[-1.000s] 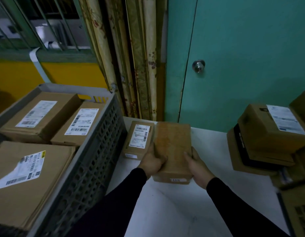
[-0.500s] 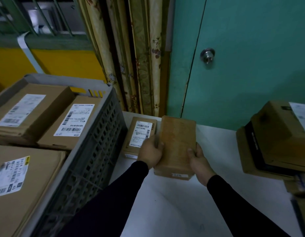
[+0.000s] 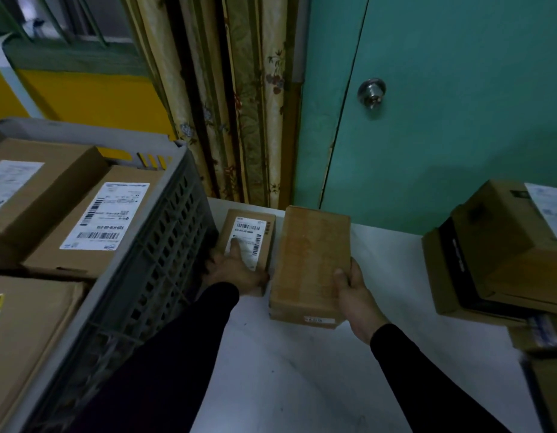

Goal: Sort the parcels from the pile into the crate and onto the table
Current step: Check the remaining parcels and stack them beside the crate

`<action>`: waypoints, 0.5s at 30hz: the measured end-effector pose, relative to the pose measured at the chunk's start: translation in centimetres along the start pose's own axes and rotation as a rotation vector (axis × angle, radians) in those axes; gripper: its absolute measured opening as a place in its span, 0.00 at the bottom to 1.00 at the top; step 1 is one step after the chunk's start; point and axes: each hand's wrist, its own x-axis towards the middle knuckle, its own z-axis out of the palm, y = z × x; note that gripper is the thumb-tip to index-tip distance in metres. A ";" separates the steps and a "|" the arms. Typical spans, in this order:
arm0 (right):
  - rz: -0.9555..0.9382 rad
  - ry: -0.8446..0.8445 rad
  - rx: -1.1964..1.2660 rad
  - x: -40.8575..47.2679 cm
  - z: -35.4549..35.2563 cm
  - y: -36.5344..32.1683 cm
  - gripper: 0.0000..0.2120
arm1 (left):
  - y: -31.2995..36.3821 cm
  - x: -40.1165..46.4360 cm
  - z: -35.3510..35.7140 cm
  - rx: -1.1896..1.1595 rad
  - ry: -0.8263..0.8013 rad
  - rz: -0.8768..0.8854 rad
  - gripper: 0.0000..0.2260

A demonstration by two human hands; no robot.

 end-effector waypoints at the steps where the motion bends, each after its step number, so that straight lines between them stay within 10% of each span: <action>1: 0.005 -0.001 -0.003 0.2 0.0 0.1 0.22 | 0.2 -0.1 -0.4 -0.026 0.016 -0.004 0.54; 6: 0.036 -0.016 0.024 0.2 0.2 0.2 0.23 | 1.6 -2.3 -4.4 -0.297 0.075 -0.011 0.54; 15: 0.080 -0.050 -0.008 0.6 0.1 0.2 0.27 | 5.4 -9.2 -6.1 -0.111 0.242 0.247 0.46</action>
